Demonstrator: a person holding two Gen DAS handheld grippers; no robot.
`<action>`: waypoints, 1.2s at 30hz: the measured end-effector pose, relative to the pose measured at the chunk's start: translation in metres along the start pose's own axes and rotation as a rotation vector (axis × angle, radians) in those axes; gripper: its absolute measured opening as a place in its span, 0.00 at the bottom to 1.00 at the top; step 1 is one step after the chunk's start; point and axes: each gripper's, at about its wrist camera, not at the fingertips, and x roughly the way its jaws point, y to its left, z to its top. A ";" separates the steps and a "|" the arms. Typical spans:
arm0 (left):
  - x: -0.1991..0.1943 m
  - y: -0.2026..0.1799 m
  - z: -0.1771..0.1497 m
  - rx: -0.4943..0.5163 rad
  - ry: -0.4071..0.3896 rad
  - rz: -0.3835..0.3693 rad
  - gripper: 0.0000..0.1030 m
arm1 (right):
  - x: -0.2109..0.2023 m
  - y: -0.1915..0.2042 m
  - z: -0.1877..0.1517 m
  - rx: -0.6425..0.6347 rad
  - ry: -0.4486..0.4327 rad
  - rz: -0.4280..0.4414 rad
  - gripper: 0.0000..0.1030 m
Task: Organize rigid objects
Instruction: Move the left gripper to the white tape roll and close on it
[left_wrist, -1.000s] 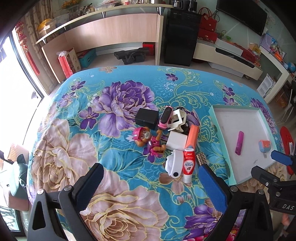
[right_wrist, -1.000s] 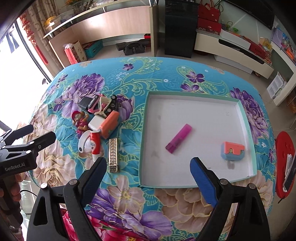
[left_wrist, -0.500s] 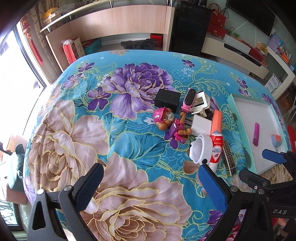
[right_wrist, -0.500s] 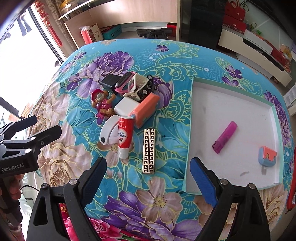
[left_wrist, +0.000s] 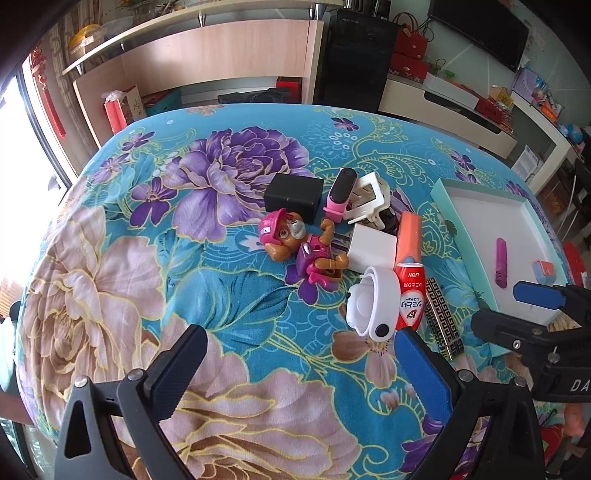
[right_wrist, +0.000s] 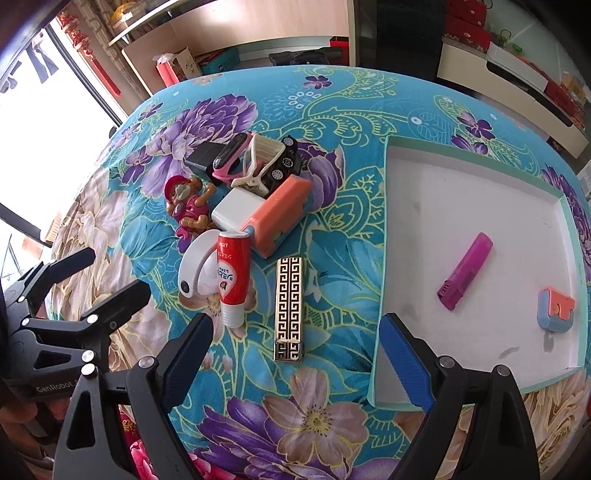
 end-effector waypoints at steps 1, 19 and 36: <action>0.001 0.000 -0.001 -0.007 -0.006 0.002 0.99 | -0.003 -0.003 0.001 0.019 -0.012 -0.008 0.89; 0.022 -0.038 0.003 0.032 -0.039 0.024 0.76 | -0.023 -0.015 0.014 0.107 -0.204 -0.114 0.89; 0.039 -0.056 -0.003 0.078 -0.076 0.041 0.31 | 0.016 -0.018 0.004 0.133 -0.146 -0.046 0.89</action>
